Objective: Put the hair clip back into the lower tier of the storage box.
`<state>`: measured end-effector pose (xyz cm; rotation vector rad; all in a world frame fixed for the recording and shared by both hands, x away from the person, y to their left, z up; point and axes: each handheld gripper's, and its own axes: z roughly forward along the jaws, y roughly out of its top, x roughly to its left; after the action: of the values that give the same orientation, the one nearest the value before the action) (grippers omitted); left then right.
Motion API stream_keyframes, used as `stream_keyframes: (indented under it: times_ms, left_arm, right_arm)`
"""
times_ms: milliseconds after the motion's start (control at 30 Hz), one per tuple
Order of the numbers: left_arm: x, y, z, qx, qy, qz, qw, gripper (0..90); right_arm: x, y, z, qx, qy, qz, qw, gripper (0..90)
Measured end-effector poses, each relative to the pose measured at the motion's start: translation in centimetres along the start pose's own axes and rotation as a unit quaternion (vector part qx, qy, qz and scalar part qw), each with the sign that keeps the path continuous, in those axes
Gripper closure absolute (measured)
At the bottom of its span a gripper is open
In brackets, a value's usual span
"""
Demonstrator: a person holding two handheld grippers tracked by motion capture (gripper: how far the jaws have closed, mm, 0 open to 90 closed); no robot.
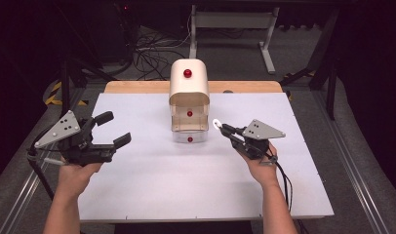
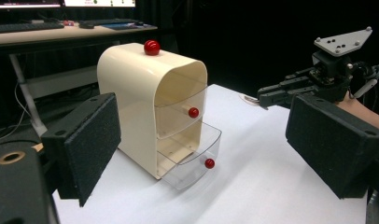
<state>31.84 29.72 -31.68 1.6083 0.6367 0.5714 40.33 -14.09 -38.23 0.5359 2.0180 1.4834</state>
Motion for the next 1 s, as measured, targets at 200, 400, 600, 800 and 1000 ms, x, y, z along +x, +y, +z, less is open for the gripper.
stream_keyframes:
  times_ms: [200, 400, 600, 800, 1000]
  left_arm:
    - [0.0, -0.1, 0.1, 0.000, -0.001, 0.000, 1.0000, 10.9]
    - [0.0, 0.0, 0.1, -0.001, -0.001, 0.000, 1.0000, 10.8]
    - [0.1, -0.1, 0.1, 0.000, -0.002, 0.000, 1.0000, 10.8]
    - [0.1, -0.1, 0.1, 0.000, -0.002, -0.001, 1.0000, 10.8]
    - [0.1, -0.1, 0.0, -0.001, -0.002, -0.001, 1.0000, 10.8]
  right_arm:
    - [0.0, 0.2, 0.8, -0.002, 0.007, 0.005, 1.0000, 83.2]
    - [0.0, 0.2, 1.5, 0.000, 0.010, 0.009, 0.9999, 83.2]
    - [0.0, 0.1, 2.3, 0.003, 0.014, 0.013, 0.9998, 83.1]
    - [-0.1, 0.1, 2.8, 0.005, 0.015, 0.016, 0.9998, 83.1]
    - [-0.1, 0.0, 3.5, 0.008, 0.021, 0.023, 0.9995, 83.1]
